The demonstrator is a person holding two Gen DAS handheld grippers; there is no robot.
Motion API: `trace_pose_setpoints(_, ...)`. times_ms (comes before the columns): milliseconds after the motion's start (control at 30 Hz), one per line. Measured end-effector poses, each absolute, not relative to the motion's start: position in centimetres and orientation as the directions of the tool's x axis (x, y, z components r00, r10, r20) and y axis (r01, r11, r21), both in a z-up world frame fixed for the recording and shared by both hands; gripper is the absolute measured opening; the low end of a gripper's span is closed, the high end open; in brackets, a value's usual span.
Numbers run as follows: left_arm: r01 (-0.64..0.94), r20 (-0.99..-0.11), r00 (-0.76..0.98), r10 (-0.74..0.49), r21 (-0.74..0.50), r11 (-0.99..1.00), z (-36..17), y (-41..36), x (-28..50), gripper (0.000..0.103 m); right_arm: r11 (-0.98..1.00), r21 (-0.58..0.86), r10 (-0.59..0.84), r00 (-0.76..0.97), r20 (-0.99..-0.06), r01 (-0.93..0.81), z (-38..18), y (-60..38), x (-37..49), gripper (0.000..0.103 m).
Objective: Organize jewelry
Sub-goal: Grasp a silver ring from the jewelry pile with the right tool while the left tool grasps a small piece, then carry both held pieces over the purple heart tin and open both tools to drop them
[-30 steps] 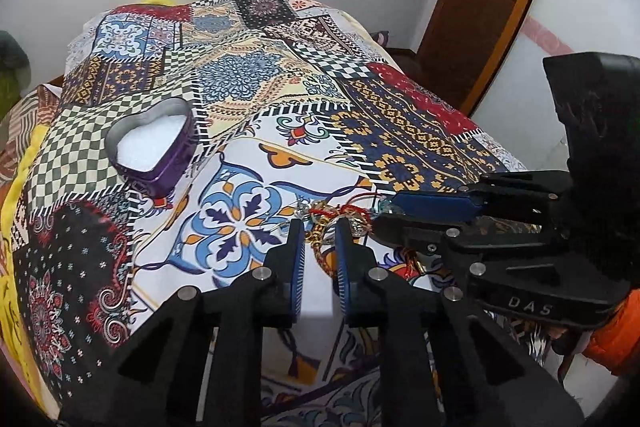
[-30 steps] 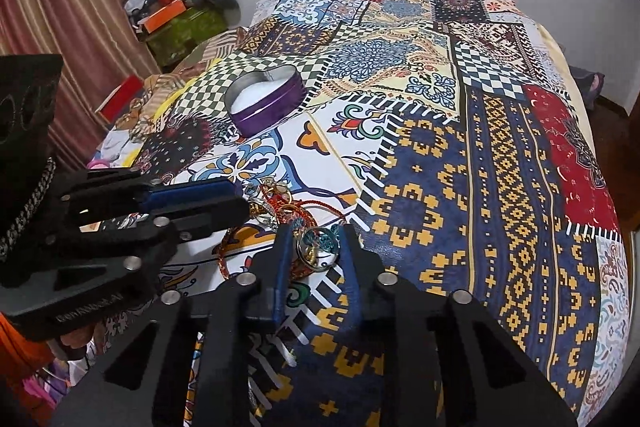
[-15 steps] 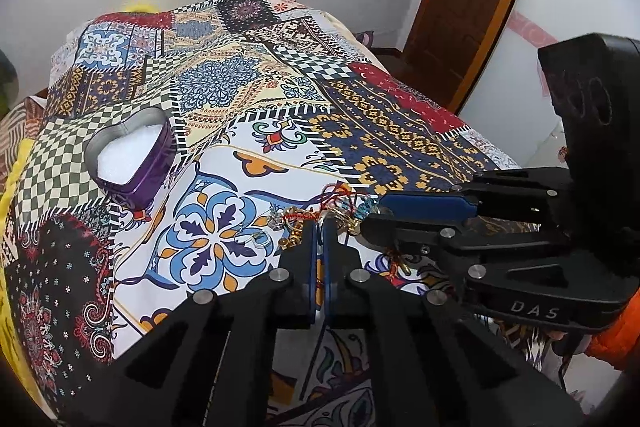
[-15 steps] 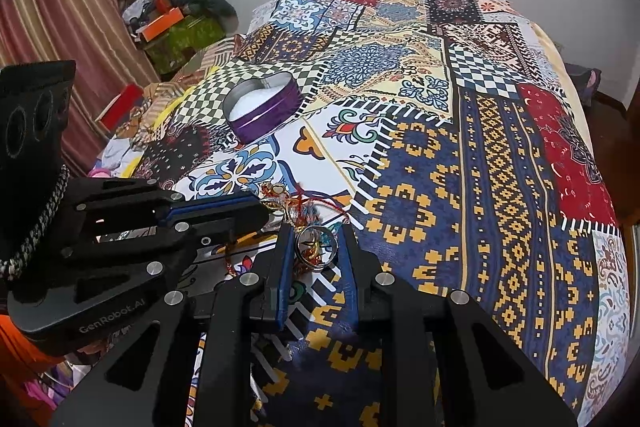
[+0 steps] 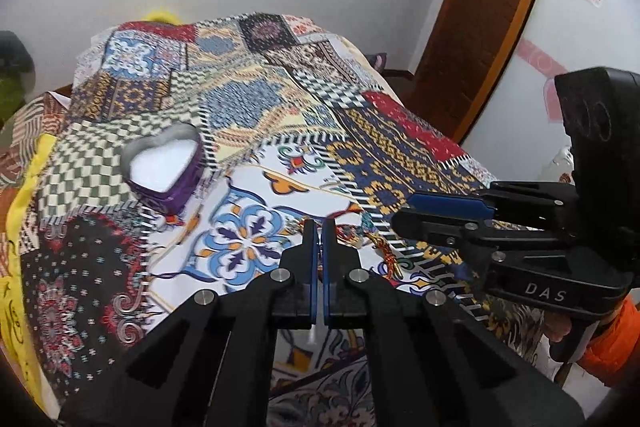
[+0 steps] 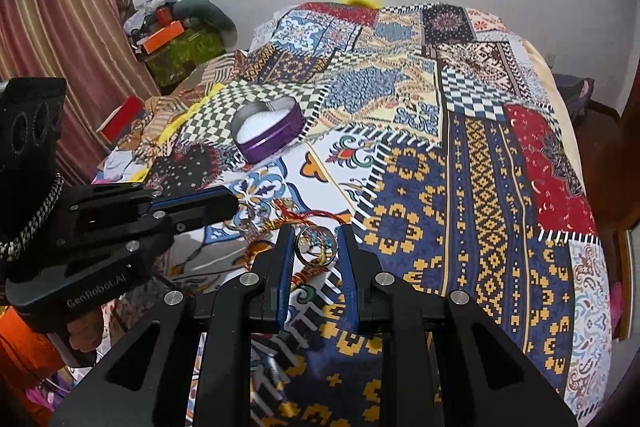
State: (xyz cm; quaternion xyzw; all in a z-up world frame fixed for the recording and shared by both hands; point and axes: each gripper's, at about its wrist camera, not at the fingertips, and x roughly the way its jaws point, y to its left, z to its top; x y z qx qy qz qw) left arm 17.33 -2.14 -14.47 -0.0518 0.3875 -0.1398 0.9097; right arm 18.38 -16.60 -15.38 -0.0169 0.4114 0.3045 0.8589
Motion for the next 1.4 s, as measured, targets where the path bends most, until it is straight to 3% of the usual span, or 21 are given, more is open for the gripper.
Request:
trace_pose_setpoints(533,0.088,-0.607,0.778,-0.161,-0.149,0.985,-10.0,3.3,16.1,0.0,0.794,0.158,0.533,0.547,-0.645,-0.587,-10.8,-13.1,18.9,0.02)
trace_pose_setpoints(867,0.016,-0.594,0.802,-0.065,-0.088,0.996,-10.1,6.6,18.0,0.0,0.772,0.124,0.552,0.561,-0.616,-0.624,-9.5,-9.4,21.4,0.02)
trace_pose_setpoints(1400,-0.031,-0.653,0.756,-0.048,-0.108,0.994,-13.9,10.1,24.4,0.0,0.75,0.111,0.512,0.466,-0.722,-0.653,-13.1,-3.6,28.2,0.02)
